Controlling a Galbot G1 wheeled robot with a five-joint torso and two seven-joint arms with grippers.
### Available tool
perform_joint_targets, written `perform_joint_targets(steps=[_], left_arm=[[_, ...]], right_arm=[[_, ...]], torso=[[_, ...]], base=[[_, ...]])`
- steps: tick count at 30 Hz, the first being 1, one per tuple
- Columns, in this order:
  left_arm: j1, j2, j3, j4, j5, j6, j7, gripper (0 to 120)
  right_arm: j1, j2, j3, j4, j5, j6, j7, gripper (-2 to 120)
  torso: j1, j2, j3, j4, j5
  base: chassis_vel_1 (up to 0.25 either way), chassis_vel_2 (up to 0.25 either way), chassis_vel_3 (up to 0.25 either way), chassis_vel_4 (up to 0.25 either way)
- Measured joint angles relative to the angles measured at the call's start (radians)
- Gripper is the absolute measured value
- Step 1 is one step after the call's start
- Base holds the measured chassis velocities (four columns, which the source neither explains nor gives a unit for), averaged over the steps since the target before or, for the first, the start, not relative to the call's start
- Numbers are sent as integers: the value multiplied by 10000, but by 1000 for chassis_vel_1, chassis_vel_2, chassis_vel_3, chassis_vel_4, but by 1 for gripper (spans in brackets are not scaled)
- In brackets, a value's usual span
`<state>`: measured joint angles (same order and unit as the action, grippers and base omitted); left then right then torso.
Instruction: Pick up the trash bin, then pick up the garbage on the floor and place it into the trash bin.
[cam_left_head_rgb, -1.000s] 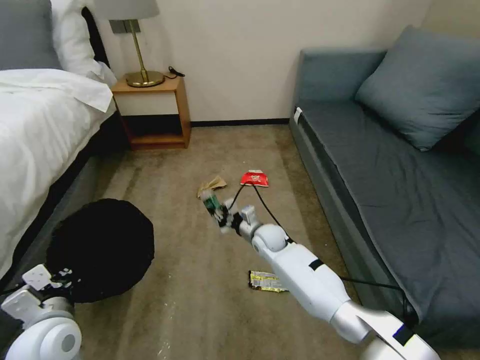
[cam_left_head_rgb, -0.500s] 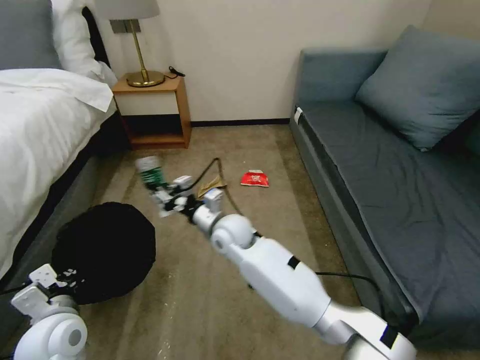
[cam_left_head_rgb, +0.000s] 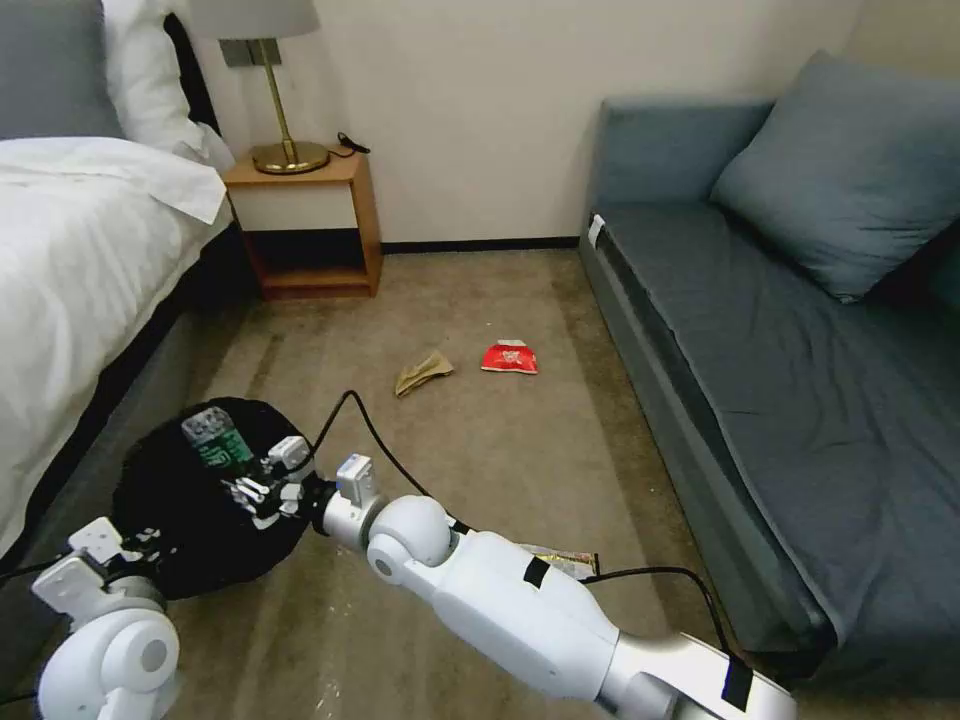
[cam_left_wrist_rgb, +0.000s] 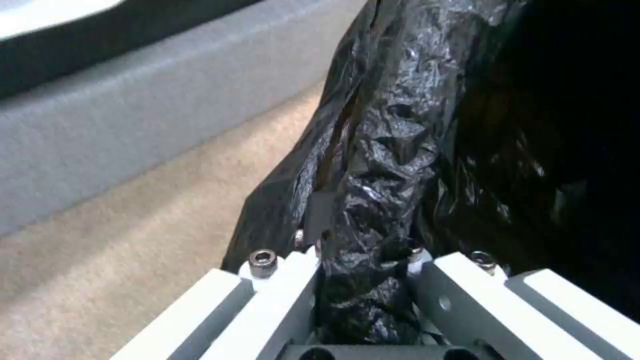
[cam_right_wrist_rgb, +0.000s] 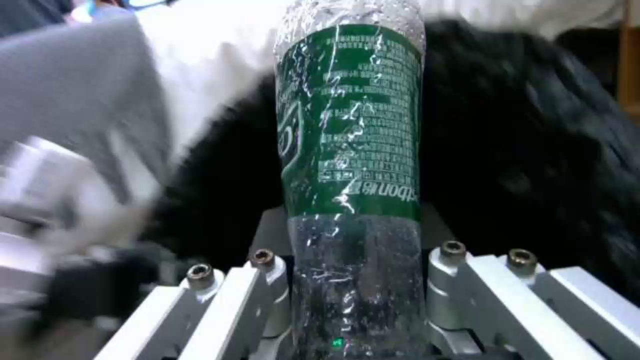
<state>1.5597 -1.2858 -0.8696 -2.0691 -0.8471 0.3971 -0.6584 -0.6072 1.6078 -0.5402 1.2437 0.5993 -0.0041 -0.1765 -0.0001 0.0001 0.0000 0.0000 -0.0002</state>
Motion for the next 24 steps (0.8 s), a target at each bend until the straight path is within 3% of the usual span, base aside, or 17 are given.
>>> perform_joint_targets(steps=[6, 18, 24], left_arm=[[-52, -175, 67, -194, -192, 203, 34, 0], [-173, -408, 188, -282, -165, 324, 51, 0], [-55, -492, 157, -349, -71, 320, 62, 0]], right_arm=[[183, 2, 10, -606, 121, 137, 16, 26], [91, 33, -446, -557, -62, 162, 98, 28], [82, 20, -475, -593, -93, 168, 216, 52]], torso=[[0, 0, 0, 0, 1], [0, 0, 0, 0, 2], [0, 0, 0, 0, 2]], base=[[0, 0, 0, 0], [0, 0, 0, 0], [0, 0, 0, 0]])
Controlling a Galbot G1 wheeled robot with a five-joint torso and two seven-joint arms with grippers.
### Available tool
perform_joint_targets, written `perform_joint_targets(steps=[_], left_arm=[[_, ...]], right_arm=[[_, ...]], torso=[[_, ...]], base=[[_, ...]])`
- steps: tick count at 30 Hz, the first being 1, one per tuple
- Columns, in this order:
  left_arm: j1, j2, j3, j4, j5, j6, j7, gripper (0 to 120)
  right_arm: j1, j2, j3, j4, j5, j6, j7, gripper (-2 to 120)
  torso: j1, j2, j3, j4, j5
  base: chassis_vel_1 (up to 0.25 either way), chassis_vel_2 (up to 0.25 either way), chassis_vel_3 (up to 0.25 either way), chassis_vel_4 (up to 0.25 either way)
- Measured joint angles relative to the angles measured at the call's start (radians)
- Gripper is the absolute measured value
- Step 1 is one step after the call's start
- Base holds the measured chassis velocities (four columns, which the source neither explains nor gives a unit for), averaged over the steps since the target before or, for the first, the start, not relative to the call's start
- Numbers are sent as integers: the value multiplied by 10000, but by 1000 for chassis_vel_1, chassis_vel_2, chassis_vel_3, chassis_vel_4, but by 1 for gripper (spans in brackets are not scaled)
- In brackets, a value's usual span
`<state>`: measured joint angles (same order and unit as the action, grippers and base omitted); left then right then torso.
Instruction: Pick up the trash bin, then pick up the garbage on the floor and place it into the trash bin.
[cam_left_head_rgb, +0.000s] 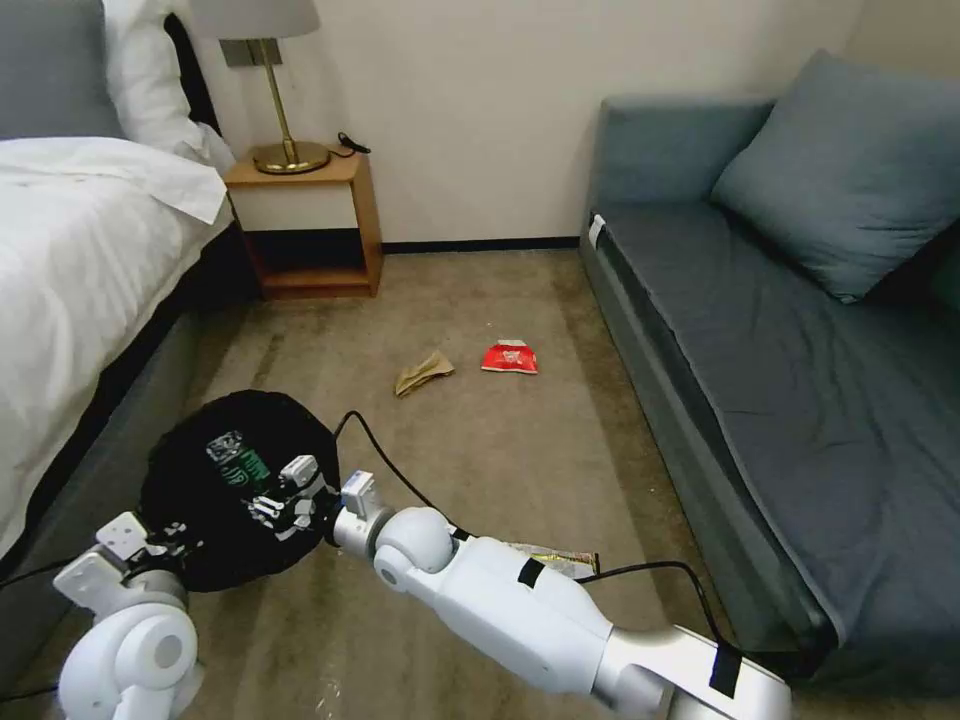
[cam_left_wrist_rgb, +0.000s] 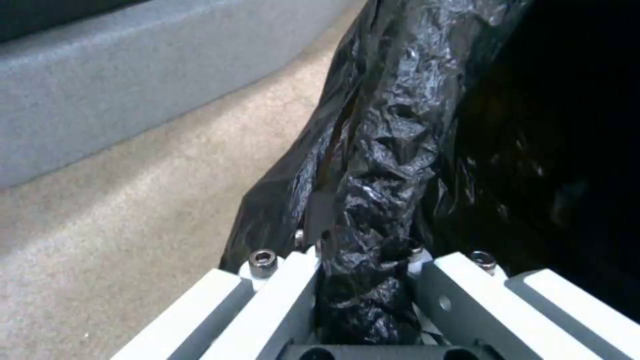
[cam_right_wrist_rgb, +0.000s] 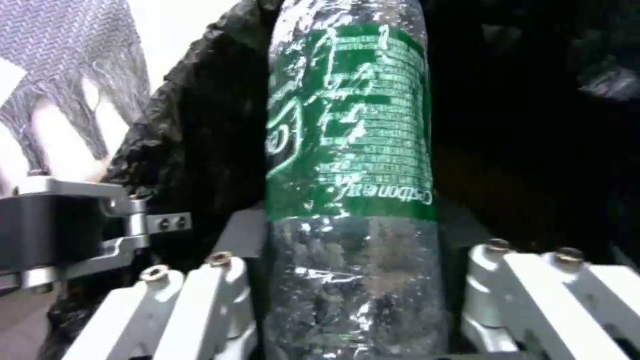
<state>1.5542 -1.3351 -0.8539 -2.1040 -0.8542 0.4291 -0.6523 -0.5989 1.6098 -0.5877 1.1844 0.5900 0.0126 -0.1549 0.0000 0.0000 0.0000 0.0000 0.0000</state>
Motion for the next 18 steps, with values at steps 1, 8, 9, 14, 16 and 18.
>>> perform_joint_targets(steps=[1, 8, 9, 14, 16, 18], left_arm=[[15, -12, -14, 0, 30, -11, 10, 0], [38, -122, -33, 16, 178, -57, 45, 0], [40, -144, -30, 26, 199, -64, 46, 0], [35, -158, -28, 97, 248, -89, 74, 0], [43, -135, -57, 133, 259, -103, 98, 0], [90, -76, -127, 159, 265, -134, 123, 0]], right_arm=[[0, -1, 12, -1, 4, 0, 0, 56], [-8, -7, 82, 50, 19, -14, -29, 79], [-10, -7, 86, 72, 20, -15, -32, 82], [-46, -11, 89, 131, 16, -14, -35, 98], [-66, -13, 91, 276, 19, -13, -29, 99], [-64, -24, 77, 659, 69, -44, -24, 100]], torso=[[0, 0, 0, 0, 0], [0, 0, 0, 0, 0], [0, 0, 0, 0, 0], [0, 0, 0, -1, 0], [0, 0, 0, -1, 0], [0, 0, 0, 0, 0]], base=[[0, 0, 0, 0], [0, 0, 0, 0], [0, 0, 0, 0], [0, 0, 0, 0], [0, 0, 0, 0], [0, 0, 0, 0]])
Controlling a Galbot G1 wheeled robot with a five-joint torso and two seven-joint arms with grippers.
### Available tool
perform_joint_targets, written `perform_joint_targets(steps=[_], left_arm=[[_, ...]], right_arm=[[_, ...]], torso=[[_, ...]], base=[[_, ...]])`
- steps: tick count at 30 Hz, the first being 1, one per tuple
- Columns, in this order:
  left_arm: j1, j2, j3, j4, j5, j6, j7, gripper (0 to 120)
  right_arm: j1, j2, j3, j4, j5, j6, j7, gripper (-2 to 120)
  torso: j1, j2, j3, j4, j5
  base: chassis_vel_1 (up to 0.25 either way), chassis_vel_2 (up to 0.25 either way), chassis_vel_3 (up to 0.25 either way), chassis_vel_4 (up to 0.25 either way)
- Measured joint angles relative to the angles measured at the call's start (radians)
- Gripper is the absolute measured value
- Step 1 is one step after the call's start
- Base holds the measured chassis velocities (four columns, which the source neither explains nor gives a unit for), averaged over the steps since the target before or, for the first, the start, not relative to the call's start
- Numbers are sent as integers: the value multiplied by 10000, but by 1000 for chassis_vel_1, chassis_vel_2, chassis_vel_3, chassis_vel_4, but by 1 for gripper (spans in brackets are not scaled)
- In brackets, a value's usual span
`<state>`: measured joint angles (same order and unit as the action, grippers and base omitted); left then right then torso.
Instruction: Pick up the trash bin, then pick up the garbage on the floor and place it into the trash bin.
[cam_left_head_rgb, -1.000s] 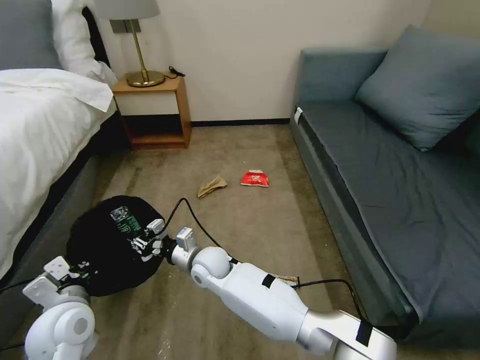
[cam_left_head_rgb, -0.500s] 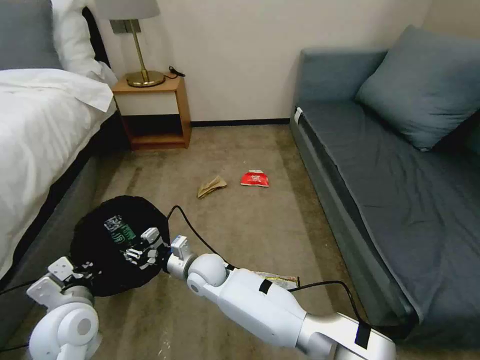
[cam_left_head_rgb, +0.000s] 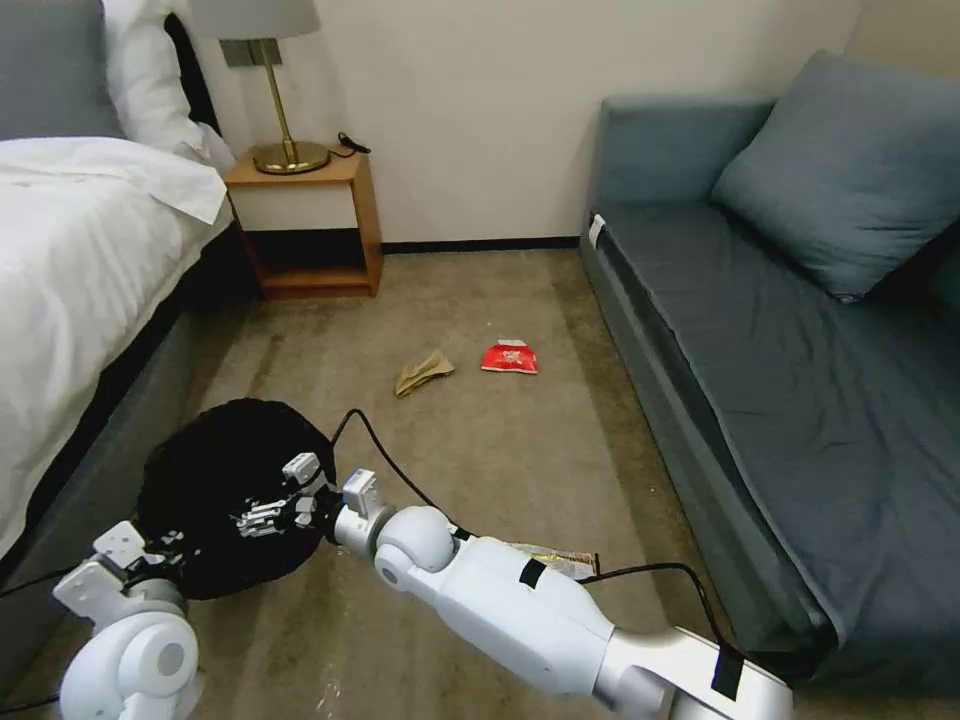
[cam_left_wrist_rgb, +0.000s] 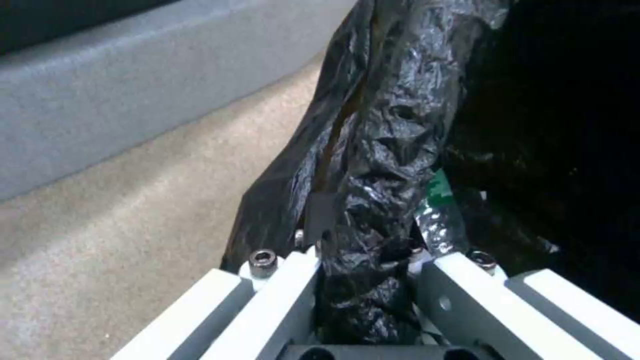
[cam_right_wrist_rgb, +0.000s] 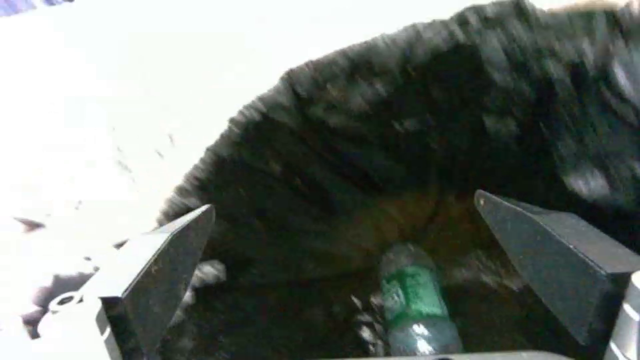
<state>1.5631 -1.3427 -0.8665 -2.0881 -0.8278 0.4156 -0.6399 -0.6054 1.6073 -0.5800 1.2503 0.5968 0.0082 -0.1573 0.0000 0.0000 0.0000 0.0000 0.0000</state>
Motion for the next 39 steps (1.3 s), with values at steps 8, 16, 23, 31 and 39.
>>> perform_joint_targets(steps=[8, 16, 23, 31, 39], left_arm=[[17, 25, -56, 109, 86, -69, 54, 0], [-12, 11, -5, 149, 170, -93, 64, 0], [-58, -15, 42, 162, 230, -102, 64, 0], [-39, -33, 57, 177, 300, -133, 69, 0], [89, 6, -54, 41, 299, -171, 86, 0]], right_arm=[[-239, -1512, 62, 1994, 407, -420, 180, 100], [-932, -3773, 1037, 2177, -234, -719, -659, 100], [-1392, -4610, 1932, 668, -1818, -663, -2061, 100], [-1757, -4564, 2502, -1502, -3011, -689, -1670, 100], [-2005, -4631, 3048, -2406, -2865, -1207, -1559, 100]], torso=[[0, 0, 0, -1, 3], [0, 0, -1, -2, 3], [1, 0, 1, -5, 5], [0, 0, 1, -1, 5], [0, 0, 0, 0, 1]], base=[[0, 0, 0, 0], [0, 0, 0, 0], [0, 0, 0, 0], [0, 0, 0, 0], [0, 0, 0, 0]])
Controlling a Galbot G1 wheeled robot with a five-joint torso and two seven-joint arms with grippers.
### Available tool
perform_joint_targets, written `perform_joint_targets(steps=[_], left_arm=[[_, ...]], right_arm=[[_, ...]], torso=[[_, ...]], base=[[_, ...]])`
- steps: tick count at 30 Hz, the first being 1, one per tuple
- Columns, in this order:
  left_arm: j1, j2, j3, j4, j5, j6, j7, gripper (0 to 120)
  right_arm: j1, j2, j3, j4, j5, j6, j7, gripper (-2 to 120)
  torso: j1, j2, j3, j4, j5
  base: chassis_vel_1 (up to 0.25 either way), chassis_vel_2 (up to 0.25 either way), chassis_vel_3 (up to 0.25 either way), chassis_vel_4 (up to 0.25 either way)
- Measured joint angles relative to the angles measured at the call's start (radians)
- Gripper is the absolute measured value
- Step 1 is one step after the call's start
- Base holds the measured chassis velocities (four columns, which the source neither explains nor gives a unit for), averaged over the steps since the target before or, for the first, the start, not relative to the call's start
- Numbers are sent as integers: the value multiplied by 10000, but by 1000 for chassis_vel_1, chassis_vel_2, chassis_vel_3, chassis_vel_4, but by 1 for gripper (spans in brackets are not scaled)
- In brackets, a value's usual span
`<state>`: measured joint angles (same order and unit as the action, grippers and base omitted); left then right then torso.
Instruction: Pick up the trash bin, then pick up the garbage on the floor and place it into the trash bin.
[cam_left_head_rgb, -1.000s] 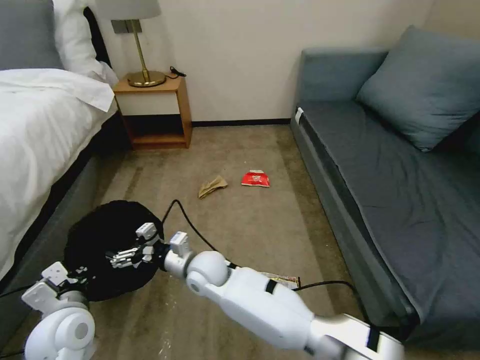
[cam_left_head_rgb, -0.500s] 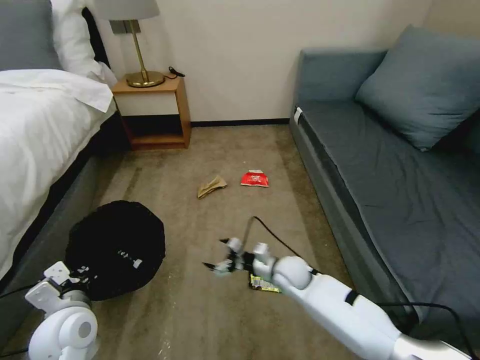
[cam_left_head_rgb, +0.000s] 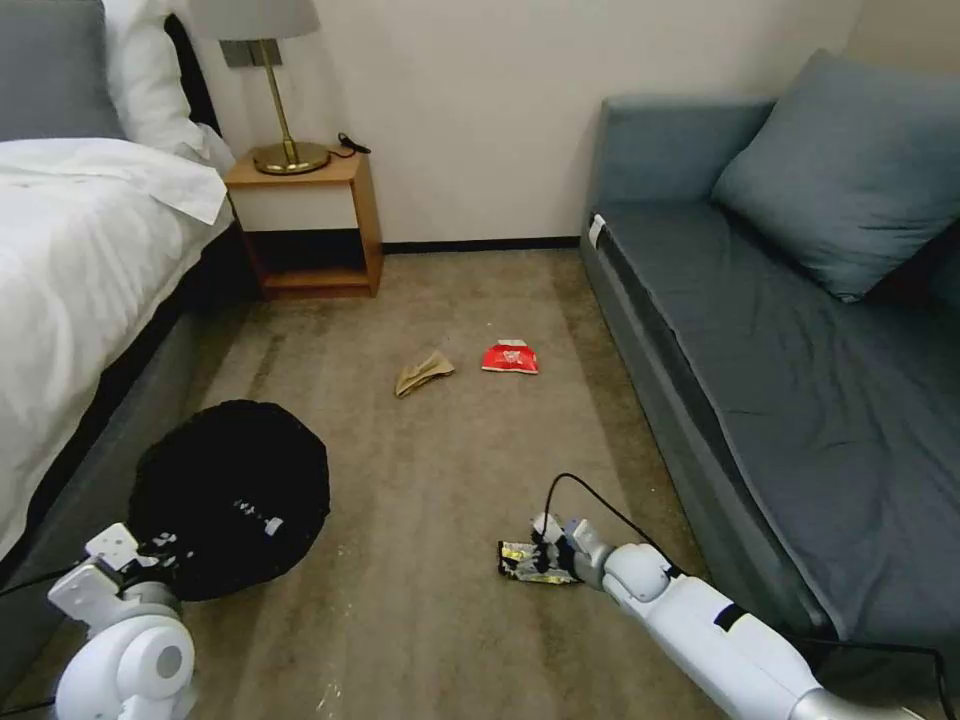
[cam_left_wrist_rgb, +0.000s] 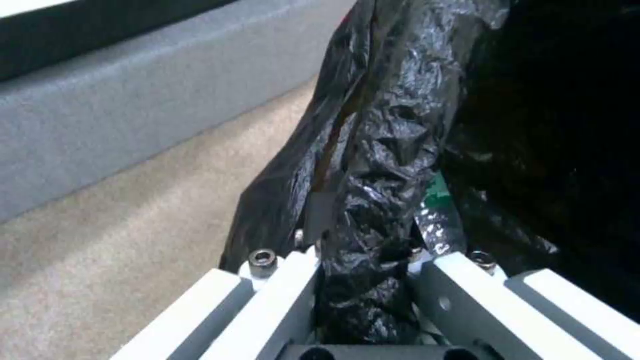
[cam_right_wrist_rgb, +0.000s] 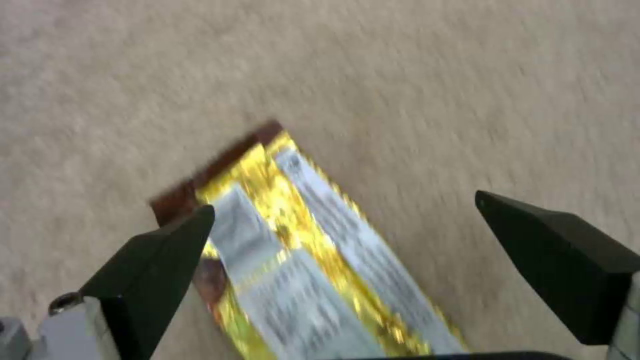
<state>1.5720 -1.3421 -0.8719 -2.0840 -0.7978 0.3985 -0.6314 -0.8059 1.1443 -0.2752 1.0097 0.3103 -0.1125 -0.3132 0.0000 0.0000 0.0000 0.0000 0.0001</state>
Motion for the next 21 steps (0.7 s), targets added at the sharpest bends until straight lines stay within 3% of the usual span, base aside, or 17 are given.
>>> perform_joint_targets(steps=[13, 21], left_arm=[[-42, 27, 60, 32, -14, -11, 19, 0], [12, 57, 35, 23, -19, -12, 20, 0]], right_arm=[[-462, -180, 390, -22, 294, -233, -529, 99], [-417, -103, 535, -360, 187, -107, -830, 79]], torso=[[0, 0, 0, 0, -2], [0, 1, -3, -4, -10]], base=[[0, 0, 0, 0], [0, 0, 0, 0]])
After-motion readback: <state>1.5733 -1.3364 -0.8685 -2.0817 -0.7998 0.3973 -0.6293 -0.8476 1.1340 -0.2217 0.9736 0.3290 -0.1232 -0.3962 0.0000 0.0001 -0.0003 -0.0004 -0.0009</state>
